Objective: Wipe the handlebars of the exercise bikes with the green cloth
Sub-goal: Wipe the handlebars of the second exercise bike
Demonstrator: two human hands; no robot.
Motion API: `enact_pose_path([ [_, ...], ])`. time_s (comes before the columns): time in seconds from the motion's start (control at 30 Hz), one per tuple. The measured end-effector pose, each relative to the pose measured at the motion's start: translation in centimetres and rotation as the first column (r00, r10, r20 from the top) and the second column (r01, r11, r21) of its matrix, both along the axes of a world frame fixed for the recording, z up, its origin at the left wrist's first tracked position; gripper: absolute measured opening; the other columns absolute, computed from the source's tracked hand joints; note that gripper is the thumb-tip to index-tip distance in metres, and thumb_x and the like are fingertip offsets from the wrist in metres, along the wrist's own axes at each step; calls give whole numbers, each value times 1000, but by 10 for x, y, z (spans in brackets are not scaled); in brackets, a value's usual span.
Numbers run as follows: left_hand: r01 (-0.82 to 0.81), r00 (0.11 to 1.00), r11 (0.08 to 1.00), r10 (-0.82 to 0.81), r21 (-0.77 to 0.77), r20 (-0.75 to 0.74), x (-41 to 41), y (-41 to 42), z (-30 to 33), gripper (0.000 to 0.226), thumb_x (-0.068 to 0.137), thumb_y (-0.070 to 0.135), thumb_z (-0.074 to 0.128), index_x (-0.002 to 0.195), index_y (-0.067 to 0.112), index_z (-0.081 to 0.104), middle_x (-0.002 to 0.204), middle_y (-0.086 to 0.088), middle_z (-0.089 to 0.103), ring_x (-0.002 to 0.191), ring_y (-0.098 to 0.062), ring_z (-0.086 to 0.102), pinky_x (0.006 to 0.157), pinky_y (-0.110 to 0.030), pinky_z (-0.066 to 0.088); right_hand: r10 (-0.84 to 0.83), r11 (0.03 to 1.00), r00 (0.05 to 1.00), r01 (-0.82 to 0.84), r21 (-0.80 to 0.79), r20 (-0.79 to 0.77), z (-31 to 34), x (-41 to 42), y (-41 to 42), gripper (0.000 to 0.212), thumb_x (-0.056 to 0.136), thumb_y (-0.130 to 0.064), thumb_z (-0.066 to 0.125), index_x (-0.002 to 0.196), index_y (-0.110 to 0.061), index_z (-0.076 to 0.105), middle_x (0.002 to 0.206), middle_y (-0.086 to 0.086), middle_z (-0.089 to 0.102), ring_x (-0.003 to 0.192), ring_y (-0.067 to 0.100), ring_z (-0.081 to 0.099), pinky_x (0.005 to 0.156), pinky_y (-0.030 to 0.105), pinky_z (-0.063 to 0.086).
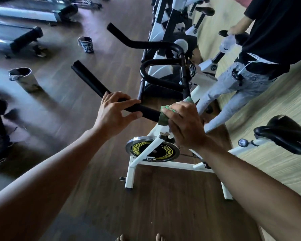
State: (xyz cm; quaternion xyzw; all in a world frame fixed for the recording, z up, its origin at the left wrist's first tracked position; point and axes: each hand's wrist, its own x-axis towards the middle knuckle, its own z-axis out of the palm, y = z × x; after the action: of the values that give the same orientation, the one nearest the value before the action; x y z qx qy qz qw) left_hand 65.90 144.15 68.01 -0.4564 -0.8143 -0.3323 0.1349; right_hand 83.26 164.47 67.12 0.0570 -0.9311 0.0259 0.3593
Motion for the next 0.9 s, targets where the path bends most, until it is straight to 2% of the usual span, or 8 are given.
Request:
enact_pose_path([
  [0.1, 10, 1000, 1000, -10, -13, -9, 0, -1, -1, 51, 79, 67, 54, 118, 37, 69, 114, 3, 61, 111, -14, 46, 97, -40, 36, -22, 998, 1000, 23, -56, 20, 10, -6, 19, 41, 101, -25, 36, 110, -2, 69, 111, 18, 65, 109, 36, 58, 97, 51, 43],
  [0.23, 17, 999, 1000, -17, -1, -51, 1, -3, -5, 51, 81, 67, 53, 119, 38, 68, 113, 1, 60, 110, -20, 48, 100, -45, 38, -171, 972, 976, 144, -187, -134, -9, -9, -20, 39, 98, -20, 38, 104, 0, 71, 108, 20, 64, 108, 39, 57, 103, 53, 39],
  [0.33, 19, 996, 998, -13, 68, -90, -1, -1, -11, 49, 81, 67, 54, 118, 38, 69, 111, 2, 60, 109, -21, 47, 104, -50, 34, -179, 981, 969, 163, -100, -172, -21, -10, -39, 43, 100, -26, 37, 118, -2, 68, 118, 22, 61, 113, 40, 55, 103, 54, 39],
  [0.4, 44, 989, 991, -26, 124, -142, -7, 1, -17, 47, 80, 67, 55, 116, 40, 69, 109, 3, 60, 109, -21, 48, 106, -46, 29, -146, 989, 959, 149, -5, -241, -18, -15, -27, 43, 99, -26, 38, 118, -2, 69, 115, 22, 63, 109, 40, 58, 98, 55, 43],
  [0.47, 77, 979, 981, -40, 180, -200, -13, 4, -25, 45, 81, 68, 53, 116, 43, 68, 108, 5, 60, 110, -21, 48, 107, -44, 25, -138, 990, 931, 133, -38, -337, -20, -20, -17, 39, 97, -20, 42, 115, 2, 70, 112, 22, 65, 108, 37, 59, 95, 54, 46],
  [0.6, 129, 944, 942, -20, 311, -331, -22, 14, -44, 41, 83, 69, 52, 116, 48, 66, 105, 8, 59, 108, -21, 48, 106, -39, 22, -201, 979, 795, 150, -135, -572, -43, -36, -36, 38, 96, -16, 41, 112, 3, 70, 115, 20, 61, 113, 34, 55, 99, 54, 42],
  [0.77, 197, 892, 915, -18, 353, -451, -29, 18, -54, 49, 80, 74, 48, 124, 54, 57, 108, 6, 61, 111, -22, 47, 100, -36, 20, -181, 952, 629, 305, 26, -756, -80, -66, -43, 57, 103, -36, 25, 121, -3, 67, 133, 19, 48, 122, 44, 48, 107, 57, 34],
  [0.9, 210, 867, 907, -1, 364, -498, -30, 21, -54, 46, 81, 73, 44, 123, 59, 54, 95, 11, 64, 102, -20, 50, 97, -36, 23, -81, 956, 471, 287, 66, -878, -76, -73, -15, 43, 105, -27, 37, 119, -2, 68, 128, 23, 56, 120, 41, 52, 105, 56, 39],
])
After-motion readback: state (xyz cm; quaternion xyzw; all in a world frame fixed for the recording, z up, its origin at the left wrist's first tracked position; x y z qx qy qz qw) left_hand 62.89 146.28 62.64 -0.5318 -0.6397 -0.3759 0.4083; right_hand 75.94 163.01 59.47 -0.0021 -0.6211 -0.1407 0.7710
